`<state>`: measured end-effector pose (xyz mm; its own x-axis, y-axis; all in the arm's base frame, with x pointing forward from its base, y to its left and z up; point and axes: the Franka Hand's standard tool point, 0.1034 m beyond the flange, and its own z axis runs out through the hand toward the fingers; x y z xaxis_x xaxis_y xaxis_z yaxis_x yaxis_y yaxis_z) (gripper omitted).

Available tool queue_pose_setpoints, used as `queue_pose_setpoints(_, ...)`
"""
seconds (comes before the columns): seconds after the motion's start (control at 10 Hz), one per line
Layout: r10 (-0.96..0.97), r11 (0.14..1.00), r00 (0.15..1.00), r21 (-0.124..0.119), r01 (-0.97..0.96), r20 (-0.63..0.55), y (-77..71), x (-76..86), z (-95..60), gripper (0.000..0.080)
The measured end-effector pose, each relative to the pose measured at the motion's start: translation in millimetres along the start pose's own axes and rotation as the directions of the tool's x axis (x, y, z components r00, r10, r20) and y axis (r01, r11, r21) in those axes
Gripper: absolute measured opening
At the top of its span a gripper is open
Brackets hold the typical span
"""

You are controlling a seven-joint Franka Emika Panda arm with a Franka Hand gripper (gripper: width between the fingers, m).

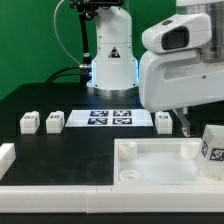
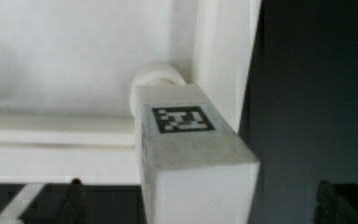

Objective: Assemble one leg

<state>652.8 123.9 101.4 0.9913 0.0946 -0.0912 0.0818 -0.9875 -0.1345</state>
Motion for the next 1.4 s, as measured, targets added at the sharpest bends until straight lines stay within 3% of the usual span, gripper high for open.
queue_pose_setpoints(0.1,0.002,1.0,0.999,-0.002,-0.002,-0.045,2.0,8.6,4.0,0.0648)
queue_pose_setpoints(0.5,0.003,1.0,0.997,-0.006,-0.003,-0.083,8.4,10.3,11.9,0.0648)
queue_pose_setpoints(0.7,0.048,0.999,0.995,-0.002,-0.048,-0.084,8.2,10.4,12.1,0.0391)
queue_pose_setpoints(0.8,0.043,0.999,0.995,-0.005,-0.044,-0.085,9.7,10.8,11.8,0.0391)
queue_pose_setpoints(0.9,0.091,0.996,0.992,-0.001,-0.092,-0.087,10.9,11.2,11.5,0.0294)
queue_pose_setpoints(1.1,0.314,0.949,0.945,0.01,-0.315,-0.089,17.0,11.4,11.1,0.0294)
queue_pose_setpoints(1.2,0.401,0.916,0.911,0.021,-0.401,-0.099,19.6,12.1,11.2,0.0294)
queue_pose_setpoints(1.4,0.655,0.755,0.744,0.079,-0.651,-0.13,25.9,4.0,10.3,0.0294)
